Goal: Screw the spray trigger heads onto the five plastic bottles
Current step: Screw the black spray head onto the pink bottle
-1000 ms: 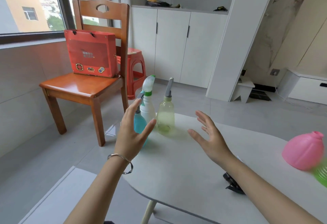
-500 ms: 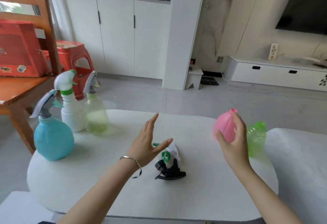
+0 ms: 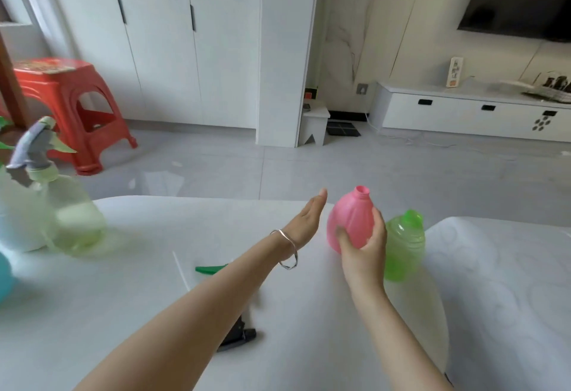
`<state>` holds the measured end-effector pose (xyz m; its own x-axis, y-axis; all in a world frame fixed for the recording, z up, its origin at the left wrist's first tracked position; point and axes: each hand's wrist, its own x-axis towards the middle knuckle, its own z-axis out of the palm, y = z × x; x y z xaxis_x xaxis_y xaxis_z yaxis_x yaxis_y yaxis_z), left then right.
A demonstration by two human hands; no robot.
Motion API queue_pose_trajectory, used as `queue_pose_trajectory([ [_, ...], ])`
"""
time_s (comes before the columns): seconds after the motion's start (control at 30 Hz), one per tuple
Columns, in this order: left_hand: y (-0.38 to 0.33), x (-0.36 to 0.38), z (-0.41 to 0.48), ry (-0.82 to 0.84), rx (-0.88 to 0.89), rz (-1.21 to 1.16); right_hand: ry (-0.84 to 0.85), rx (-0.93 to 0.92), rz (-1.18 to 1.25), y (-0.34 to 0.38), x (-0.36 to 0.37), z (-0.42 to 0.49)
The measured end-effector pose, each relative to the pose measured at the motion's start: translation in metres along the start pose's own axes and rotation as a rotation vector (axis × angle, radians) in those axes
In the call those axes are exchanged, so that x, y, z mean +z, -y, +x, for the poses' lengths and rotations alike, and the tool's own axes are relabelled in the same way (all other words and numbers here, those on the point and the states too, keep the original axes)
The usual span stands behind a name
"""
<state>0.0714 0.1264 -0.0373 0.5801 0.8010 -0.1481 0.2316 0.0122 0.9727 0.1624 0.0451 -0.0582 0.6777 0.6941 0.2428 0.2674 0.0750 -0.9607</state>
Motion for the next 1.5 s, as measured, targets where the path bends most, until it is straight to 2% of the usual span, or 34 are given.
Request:
queue_pose_trajectory([
  [0.1, 0.002, 0.011, 0.019, 0.045, -0.082, -0.055, -0.018, 0.004, 0.018, 0.001, 0.002, -0.001],
  [0.2, 0.008, 0.014, 0.026, 0.053, -0.073, -0.037, 0.006, 0.011, 0.001, 0.000, 0.004, -0.002],
  [0.4, 0.029, -0.012, 0.017, -0.051, -0.047, 0.020, 0.041, 0.009, -0.065, -0.002, 0.009, -0.006],
  [0.57, 0.044, -0.025, 0.003, -0.006, 0.050, 0.224, 0.101, 0.091, -0.052, -0.003, 0.012, -0.009],
  [0.77, 0.041, -0.030, -0.010, -0.112, 0.154, 0.043, 0.238, 0.141, 0.042, -0.001, 0.010, -0.013],
  [0.93, 0.041, -0.044, -0.022, -0.216, 0.216, 0.108, 0.276, 0.145, 0.052, 0.002, 0.017, -0.022],
  [1.13, 0.049, -0.056, -0.038, -0.267, 0.143, 0.251, 0.308, 0.185, 0.051, 0.003, 0.019, -0.029],
  [1.23, 0.056, -0.055, -0.042, -0.237, 0.105, 0.285, 0.363, 0.262, 0.111, 0.001, 0.014, -0.028],
  [1.37, 0.061, -0.053, -0.048, -0.116, 0.113, 0.257, 0.487, 0.317, 0.215, -0.001, 0.008, -0.031],
  [1.5, 0.053, -0.053, -0.058, -0.175, 0.222, 0.229, 0.501, 0.315, 0.290, 0.007, 0.004, -0.032],
])
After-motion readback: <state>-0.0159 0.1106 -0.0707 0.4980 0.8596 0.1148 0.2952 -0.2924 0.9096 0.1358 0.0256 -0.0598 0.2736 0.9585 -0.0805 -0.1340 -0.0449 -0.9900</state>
